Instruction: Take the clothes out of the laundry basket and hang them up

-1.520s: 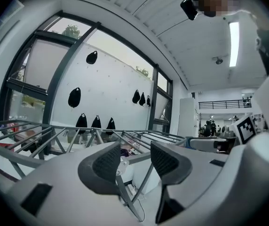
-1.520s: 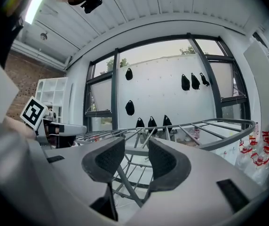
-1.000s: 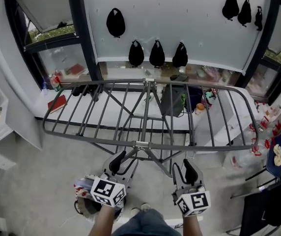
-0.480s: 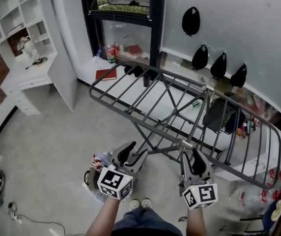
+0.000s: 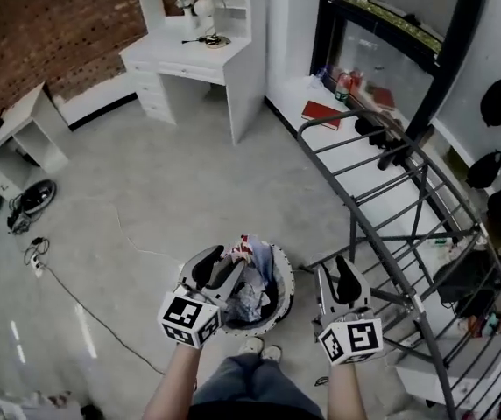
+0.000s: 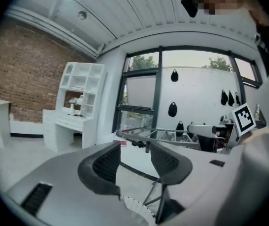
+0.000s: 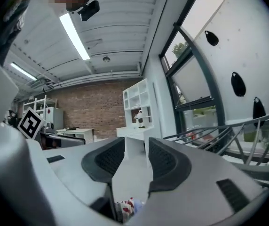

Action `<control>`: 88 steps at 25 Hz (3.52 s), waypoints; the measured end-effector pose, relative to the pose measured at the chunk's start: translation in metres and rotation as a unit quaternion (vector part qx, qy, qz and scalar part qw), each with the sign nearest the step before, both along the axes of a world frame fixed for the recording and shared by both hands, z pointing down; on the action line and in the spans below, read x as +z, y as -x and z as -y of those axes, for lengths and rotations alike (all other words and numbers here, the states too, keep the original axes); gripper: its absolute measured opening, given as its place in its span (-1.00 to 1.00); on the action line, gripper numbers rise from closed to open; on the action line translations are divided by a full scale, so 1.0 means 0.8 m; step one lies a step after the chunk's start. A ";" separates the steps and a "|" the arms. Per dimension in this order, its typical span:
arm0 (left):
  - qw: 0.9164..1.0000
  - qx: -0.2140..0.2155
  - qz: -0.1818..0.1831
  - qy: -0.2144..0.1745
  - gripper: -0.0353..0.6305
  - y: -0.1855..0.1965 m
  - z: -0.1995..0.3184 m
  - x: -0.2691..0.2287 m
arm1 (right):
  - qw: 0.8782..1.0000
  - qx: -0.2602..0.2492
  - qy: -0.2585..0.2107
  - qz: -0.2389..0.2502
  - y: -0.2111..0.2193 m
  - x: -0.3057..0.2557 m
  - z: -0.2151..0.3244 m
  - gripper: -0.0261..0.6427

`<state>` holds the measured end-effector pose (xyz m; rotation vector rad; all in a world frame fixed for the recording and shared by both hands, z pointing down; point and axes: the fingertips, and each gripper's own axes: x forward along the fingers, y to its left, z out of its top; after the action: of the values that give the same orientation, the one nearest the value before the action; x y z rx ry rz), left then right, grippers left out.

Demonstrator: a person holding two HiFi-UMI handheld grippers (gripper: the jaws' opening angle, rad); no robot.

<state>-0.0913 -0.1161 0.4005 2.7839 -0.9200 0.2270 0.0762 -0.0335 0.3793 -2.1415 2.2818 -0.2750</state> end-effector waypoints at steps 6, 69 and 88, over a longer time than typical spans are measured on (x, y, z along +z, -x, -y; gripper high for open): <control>0.997 -0.070 0.017 0.041 -0.29 0.102 0.019 0.065 | 0.996 -0.076 0.054 0.001 0.087 0.065 0.054 -0.50; 0.959 -0.150 0.056 0.232 -0.29 0.190 -0.024 0.566 | 0.853 -0.424 0.294 -0.079 0.332 0.651 0.070 -0.89; 0.985 -0.038 0.063 0.155 -0.29 0.105 -0.040 0.317 | 0.954 -0.242 0.171 -0.045 0.166 0.285 0.092 -0.89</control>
<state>-0.1755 -0.0841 0.6544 2.4673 -0.9279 0.4938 -0.0566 -0.1071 0.6071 -1.6929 2.9795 -0.6262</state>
